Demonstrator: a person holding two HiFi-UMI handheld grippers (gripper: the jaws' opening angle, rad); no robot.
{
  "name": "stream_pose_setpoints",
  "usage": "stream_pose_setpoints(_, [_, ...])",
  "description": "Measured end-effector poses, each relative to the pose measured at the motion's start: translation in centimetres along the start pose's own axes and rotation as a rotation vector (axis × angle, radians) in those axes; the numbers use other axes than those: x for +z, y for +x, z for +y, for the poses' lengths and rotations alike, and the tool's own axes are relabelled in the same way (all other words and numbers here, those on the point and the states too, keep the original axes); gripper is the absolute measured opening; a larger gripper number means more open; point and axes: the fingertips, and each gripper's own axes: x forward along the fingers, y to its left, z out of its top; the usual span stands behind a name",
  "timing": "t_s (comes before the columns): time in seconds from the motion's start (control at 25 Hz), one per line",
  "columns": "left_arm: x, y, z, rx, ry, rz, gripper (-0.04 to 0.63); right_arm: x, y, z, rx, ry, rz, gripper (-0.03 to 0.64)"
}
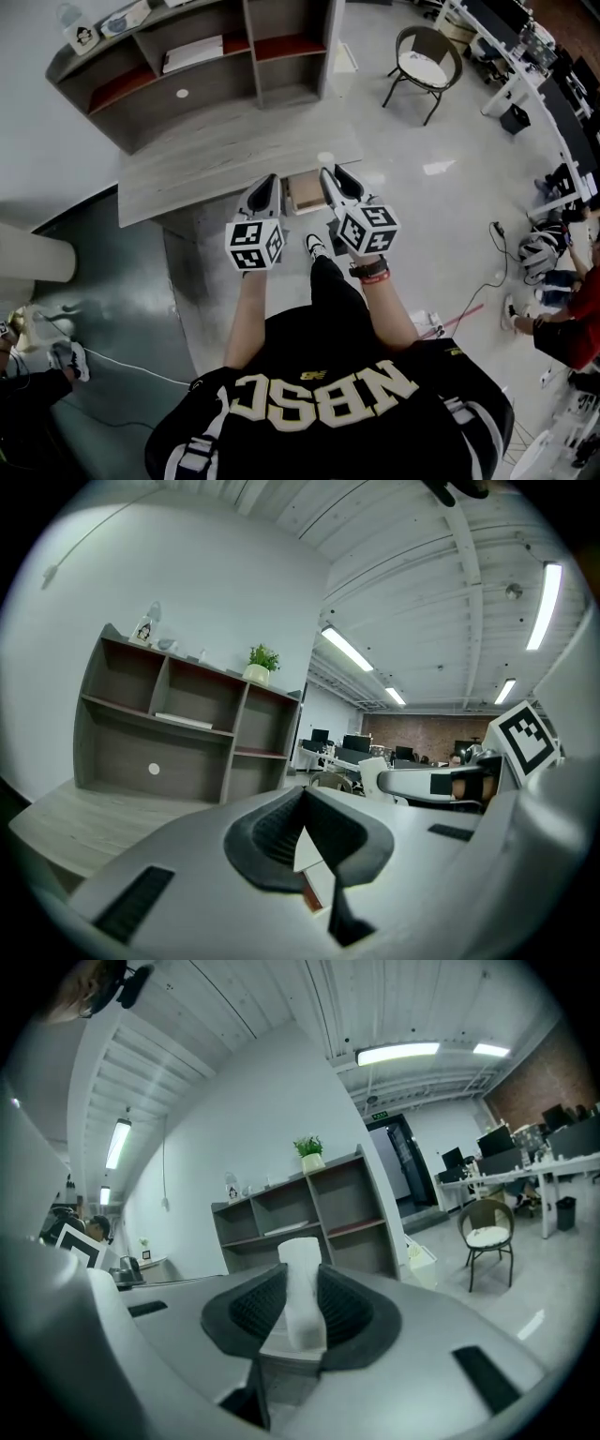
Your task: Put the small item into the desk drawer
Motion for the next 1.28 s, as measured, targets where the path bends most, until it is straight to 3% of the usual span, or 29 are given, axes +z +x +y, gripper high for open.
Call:
stream_pose_setpoints(0.32, [-3.5, 3.9, 3.6, 0.014, -0.076, 0.112, 0.014, -2.8, 5.8, -0.8, 0.051, 0.113, 0.082, 0.114])
stream_pose_setpoints(0.48, [-5.0, 5.1, 4.5, 0.019, -0.094, 0.146, 0.014, -3.9, 7.2, -1.5, 0.056, 0.087, 0.124, 0.114])
stream_pose_setpoints(1.08, [-12.9, 6.2, 6.0, -0.021, -0.171, 0.296, 0.014, -13.1, 10.3, -4.4, 0.037, 0.157, 0.334, 0.117])
stream_pose_setpoints(1.28, [-14.8, 6.8, 6.1, -0.017, -0.193, 0.319, 0.014, -15.5, 10.9, -5.9, 0.026, 0.12, 0.388, 0.117])
